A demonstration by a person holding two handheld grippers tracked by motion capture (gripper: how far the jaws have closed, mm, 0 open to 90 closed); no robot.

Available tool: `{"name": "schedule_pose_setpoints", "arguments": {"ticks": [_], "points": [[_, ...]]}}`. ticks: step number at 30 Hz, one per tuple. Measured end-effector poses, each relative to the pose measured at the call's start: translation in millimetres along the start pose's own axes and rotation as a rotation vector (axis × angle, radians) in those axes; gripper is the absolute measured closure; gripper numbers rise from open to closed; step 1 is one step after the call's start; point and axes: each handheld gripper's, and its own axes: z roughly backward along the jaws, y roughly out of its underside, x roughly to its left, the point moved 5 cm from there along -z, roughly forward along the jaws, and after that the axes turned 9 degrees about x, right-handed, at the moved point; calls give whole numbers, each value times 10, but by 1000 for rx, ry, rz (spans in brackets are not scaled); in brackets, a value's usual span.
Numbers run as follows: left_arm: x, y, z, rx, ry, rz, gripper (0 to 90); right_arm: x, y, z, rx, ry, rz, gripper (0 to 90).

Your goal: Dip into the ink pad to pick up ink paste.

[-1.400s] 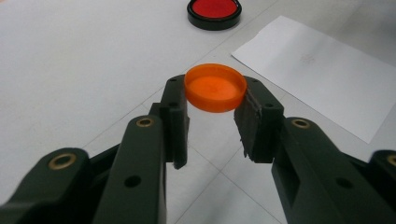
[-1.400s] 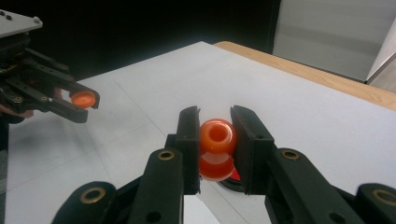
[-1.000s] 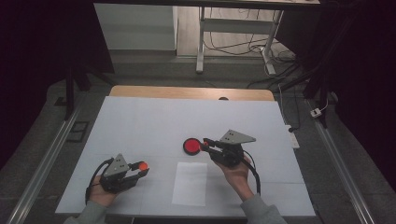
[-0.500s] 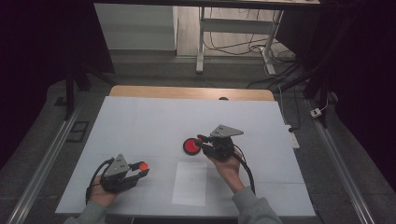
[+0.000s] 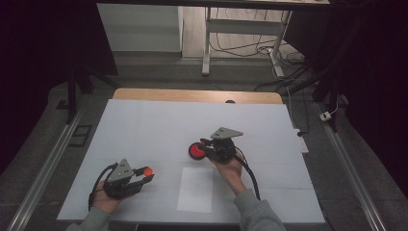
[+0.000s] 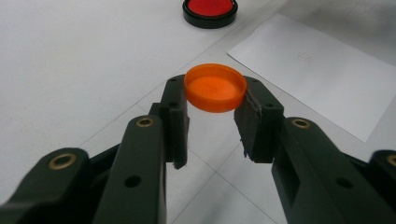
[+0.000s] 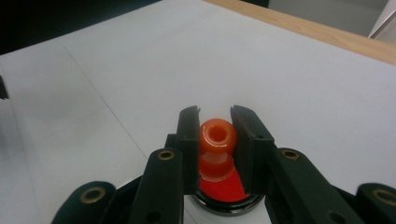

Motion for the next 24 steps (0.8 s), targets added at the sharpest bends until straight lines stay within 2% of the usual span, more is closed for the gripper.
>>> {"name": "schedule_pose_setpoints", "arguments": {"ticks": [6, 16, 24], "points": [[0, 0, -1, 0, 1, 0, 650, -55, 21, -139, 21, 16, -6, 722], [-6, -1, -8, 2, 4, -1, 650, -83, 25, -252, 53, 42, 14, 722], [0, 1, -7, 3, 7, 0, 650, -111, 71, -336, 75, 55, 10, 722]]}}
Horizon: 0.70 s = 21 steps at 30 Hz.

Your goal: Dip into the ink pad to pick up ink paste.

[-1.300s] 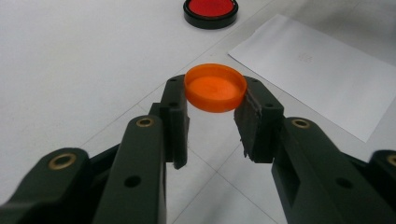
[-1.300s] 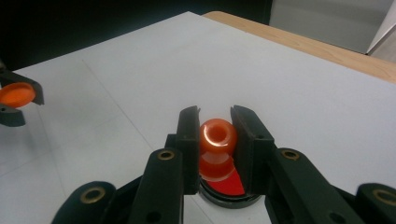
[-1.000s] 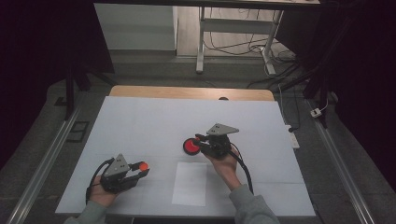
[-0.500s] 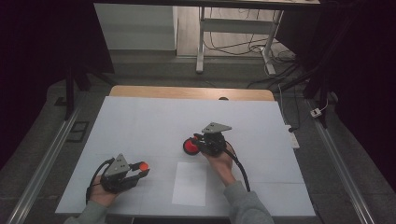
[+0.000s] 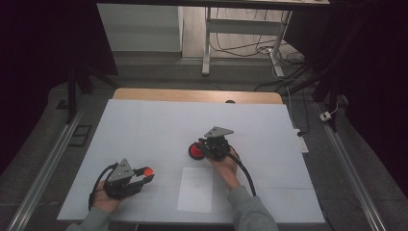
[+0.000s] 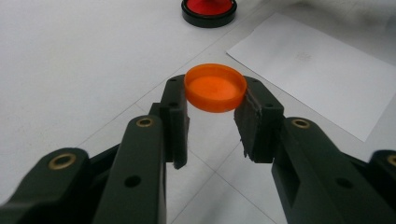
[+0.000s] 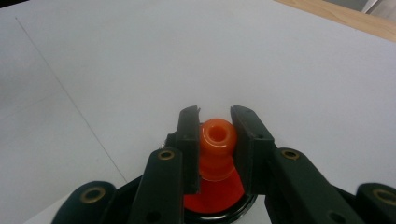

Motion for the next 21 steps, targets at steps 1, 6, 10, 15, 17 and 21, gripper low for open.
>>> {"name": "schedule_pose_setpoints", "arguments": {"ticks": [1, 6, 10, 15, 17, 21], "points": [[1, 0, 0, -1, 0, 0, 651, -1, 0, -4, -2, 1, -1, 722], [-1, 0, 0, 0, 1, 1, 650, 2, 10, -23, 4, 4, 4, 722], [1, 0, -1, 1, 2, 2, 650, 17, 38, -56, 25, 7, 17, 722], [5, 1, 0, -1, 2, 3, 650, 23, 65, -82, 31, 13, 15, 723], [4, 1, 1, -1, 2, 3, 651, 30, 68, -78, 37, 23, 24, 724], [1, 1, 5, -1, 1, 2, 650, 37, 68, -79, 40, 28, 30, 725]]}}
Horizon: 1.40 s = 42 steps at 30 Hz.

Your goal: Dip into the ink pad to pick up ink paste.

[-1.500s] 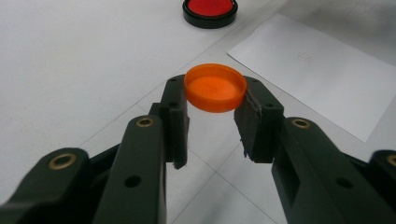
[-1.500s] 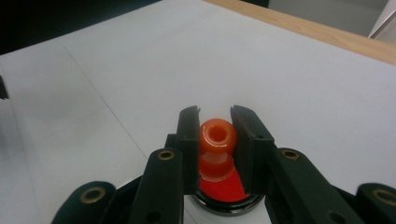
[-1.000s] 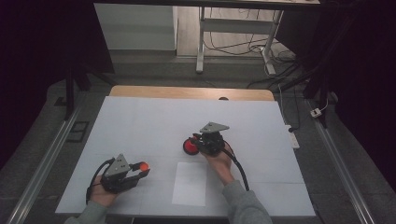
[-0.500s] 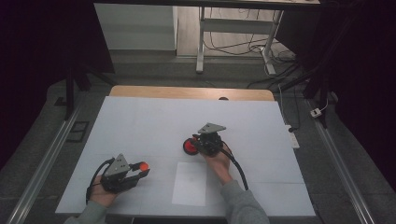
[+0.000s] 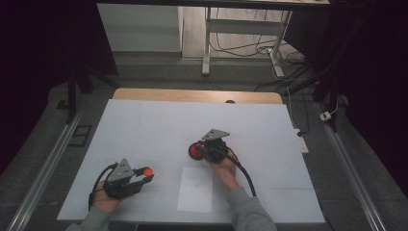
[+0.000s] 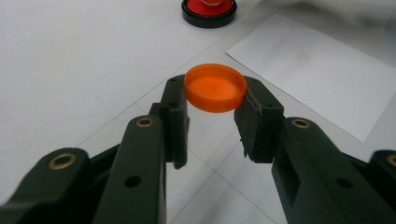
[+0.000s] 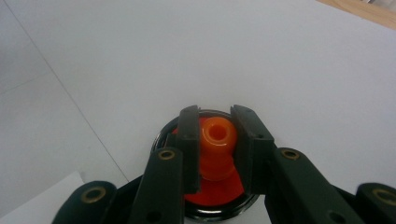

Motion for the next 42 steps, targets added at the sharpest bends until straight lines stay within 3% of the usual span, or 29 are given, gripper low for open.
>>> {"name": "schedule_pose_setpoints", "arguments": {"ticks": [36, 41, 42], "points": [[7, 0, 11, -2, -1, 5, 651, 23, 34, -6, -35, 21, 7, 728], [18, 0, 14, -3, -5, 4, 650, -5, 15, -2, -29, -6, -16, 724], [19, 1, 17, -4, -5, 5, 650, -18, 8, 20, -50, -27, -33, 723]]}}
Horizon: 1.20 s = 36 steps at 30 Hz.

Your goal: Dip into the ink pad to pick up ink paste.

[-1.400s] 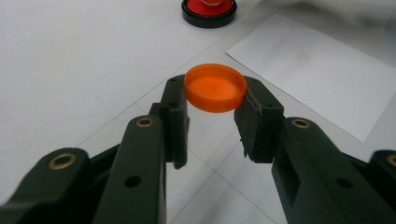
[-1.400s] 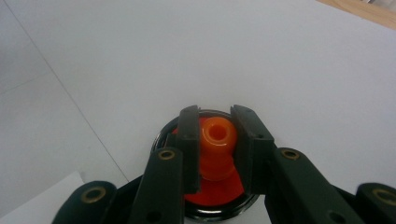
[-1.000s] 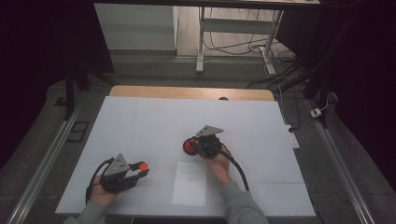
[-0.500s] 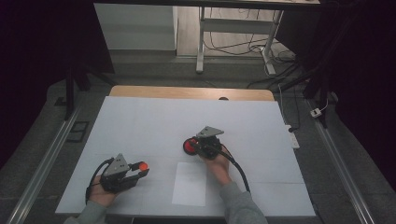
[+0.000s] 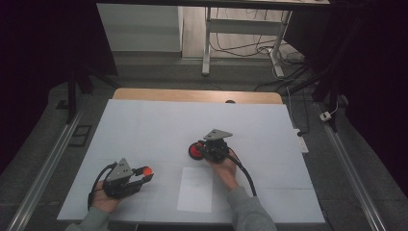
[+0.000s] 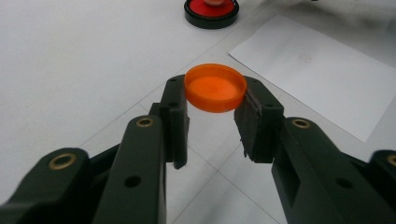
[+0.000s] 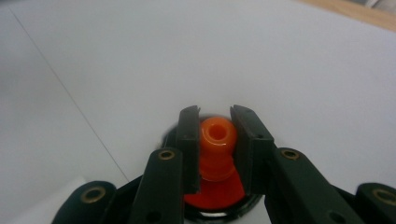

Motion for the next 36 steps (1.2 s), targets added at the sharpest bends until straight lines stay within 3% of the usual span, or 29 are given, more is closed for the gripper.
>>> {"name": "schedule_pose_setpoints", "arguments": {"ticks": [2, 7, 19, 36], "points": [[8, 2, -2, 1, 3, 2, 650, -32, -56, 98, -85, -37, -72, 723], [4, -2, -3, 2, 2, 0, 650, 2, -153, 218, -107, -27, -36, 724], [2, -1, -5, 3, 3, 0, 650, -15, -155, 185, -65, 5, -2, 724], [-3, 0, -6, 3, 4, -2, 650, -1, -68, 22, 8, 12, 19, 724]]}}
